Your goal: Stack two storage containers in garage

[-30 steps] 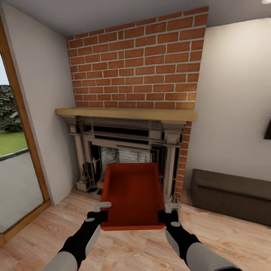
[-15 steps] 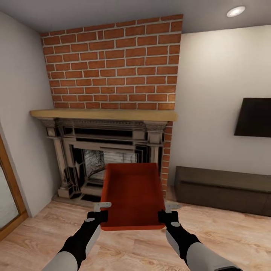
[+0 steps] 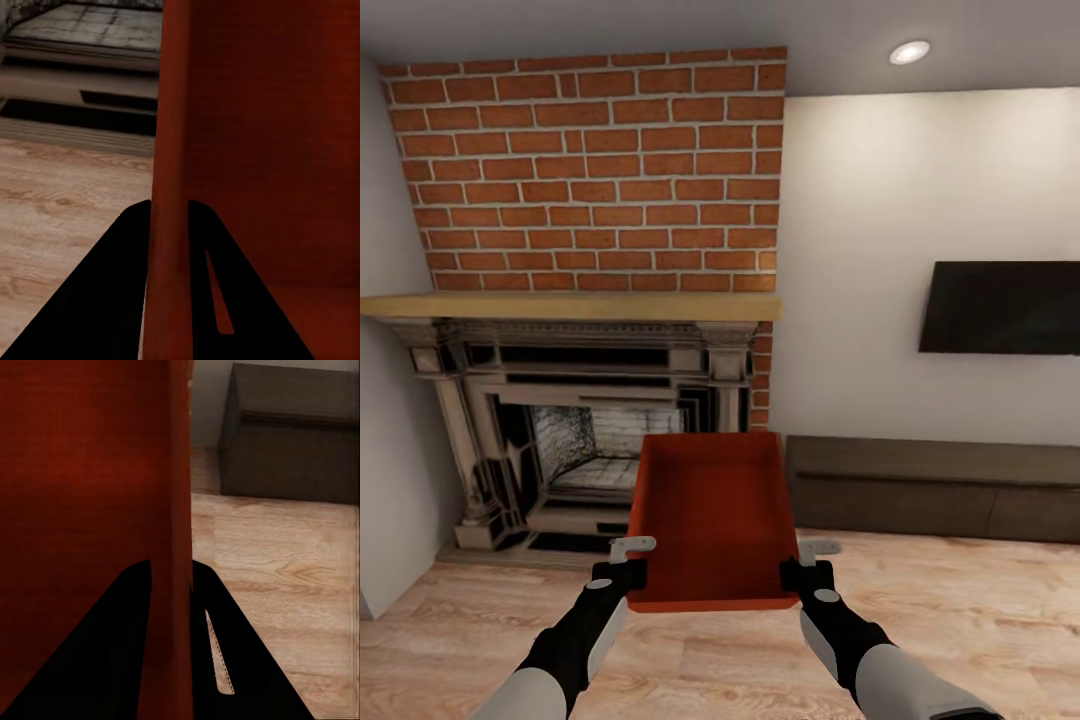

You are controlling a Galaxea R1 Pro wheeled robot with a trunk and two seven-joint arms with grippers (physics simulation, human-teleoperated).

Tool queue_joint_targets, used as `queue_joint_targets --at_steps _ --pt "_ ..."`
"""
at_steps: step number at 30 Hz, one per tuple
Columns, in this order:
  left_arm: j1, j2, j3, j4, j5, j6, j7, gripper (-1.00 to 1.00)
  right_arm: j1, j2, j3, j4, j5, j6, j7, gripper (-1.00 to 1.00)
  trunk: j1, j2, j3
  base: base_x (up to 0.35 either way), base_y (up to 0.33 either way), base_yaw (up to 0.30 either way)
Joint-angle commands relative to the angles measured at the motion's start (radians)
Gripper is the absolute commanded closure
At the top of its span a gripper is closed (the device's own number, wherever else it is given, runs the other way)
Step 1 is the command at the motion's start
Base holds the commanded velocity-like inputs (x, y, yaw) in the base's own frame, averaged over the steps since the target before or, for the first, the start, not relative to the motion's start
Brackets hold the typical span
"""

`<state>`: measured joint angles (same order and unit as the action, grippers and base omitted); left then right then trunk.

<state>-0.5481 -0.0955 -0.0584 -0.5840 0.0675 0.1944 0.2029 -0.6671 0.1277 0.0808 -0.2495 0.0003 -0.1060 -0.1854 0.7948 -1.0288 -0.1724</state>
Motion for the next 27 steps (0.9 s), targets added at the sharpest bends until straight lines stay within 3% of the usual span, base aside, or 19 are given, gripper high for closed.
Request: queue_joint_targets --at_steps 1,27 --pt "0.0 -0.003 -0.003 -0.002 0.002 0.007 0.012 1.0 -0.002 0.001 -0.033 -0.001 0.003 -0.004 -0.072 1.0 0.0 -0.001 -0.001 0.0 0.0 -0.286" --pt "0.0 -0.003 -0.002 -0.003 0.002 0.007 0.012 1.0 -0.002 0.001 -0.033 -0.001 0.001 -0.004 -0.072 1.0 0.0 -0.001 -0.001 0.0 0.0 -0.286"
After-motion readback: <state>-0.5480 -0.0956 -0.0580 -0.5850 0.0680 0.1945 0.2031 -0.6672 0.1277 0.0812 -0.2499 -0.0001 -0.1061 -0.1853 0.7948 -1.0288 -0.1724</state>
